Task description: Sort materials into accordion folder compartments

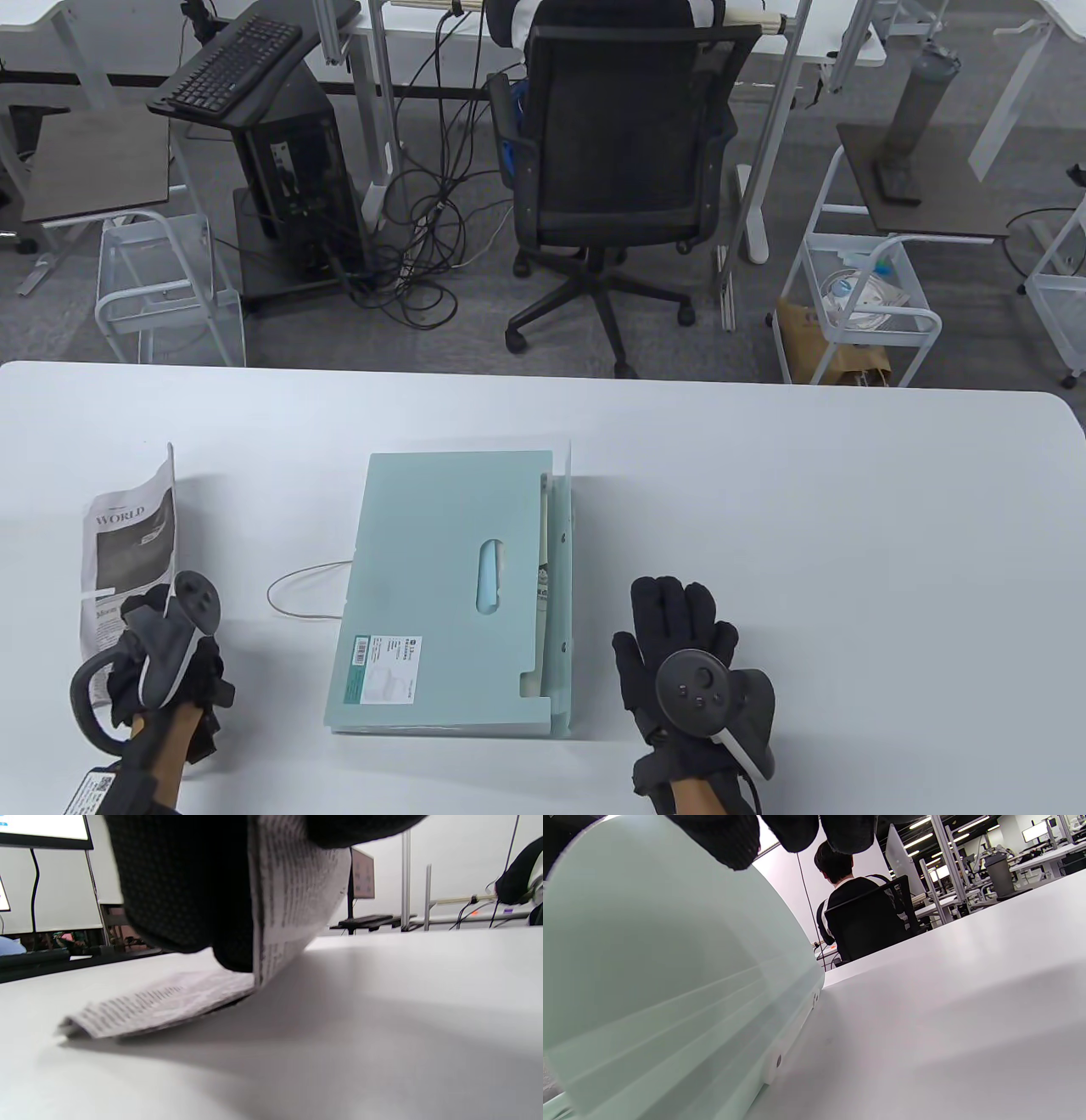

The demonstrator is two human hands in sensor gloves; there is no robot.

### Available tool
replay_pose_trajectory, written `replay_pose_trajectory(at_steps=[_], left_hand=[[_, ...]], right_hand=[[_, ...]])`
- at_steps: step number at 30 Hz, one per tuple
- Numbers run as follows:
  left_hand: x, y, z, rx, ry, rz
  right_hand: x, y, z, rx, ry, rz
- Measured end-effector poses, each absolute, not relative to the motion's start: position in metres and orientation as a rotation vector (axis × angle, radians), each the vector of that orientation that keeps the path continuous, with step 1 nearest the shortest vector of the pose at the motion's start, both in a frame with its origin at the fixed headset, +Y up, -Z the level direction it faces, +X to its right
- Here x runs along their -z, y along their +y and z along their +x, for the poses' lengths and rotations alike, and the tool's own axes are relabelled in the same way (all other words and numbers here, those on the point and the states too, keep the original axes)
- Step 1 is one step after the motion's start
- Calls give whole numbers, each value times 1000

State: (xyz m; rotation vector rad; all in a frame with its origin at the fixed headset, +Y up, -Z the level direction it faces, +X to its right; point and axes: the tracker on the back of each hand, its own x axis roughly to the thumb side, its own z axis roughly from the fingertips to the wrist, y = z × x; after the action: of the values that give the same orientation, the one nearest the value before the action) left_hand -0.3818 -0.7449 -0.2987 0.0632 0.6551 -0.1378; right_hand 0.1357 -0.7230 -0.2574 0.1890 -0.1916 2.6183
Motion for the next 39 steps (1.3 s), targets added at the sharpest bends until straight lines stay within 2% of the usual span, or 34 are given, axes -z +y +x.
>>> replay_pose_trajectory(at_steps=[13,21,28,34,39], left_hand=[[283,-704,-347,41,500,306],[267,-657,-329,-148,431,393],[247,-611,-307,-222,355,518],[235,-568,-283,-433,148,538],[230,-549,-256,-591,-23,554]], right_hand=[[261,-726,141,-2565,-169,160],[261,-726,146,-2517,-188,133],[262,-729,148,-2488,-176,130],[259,-724,148,-2447,-225,154],[257,-720,150,-2366,-262,173]])
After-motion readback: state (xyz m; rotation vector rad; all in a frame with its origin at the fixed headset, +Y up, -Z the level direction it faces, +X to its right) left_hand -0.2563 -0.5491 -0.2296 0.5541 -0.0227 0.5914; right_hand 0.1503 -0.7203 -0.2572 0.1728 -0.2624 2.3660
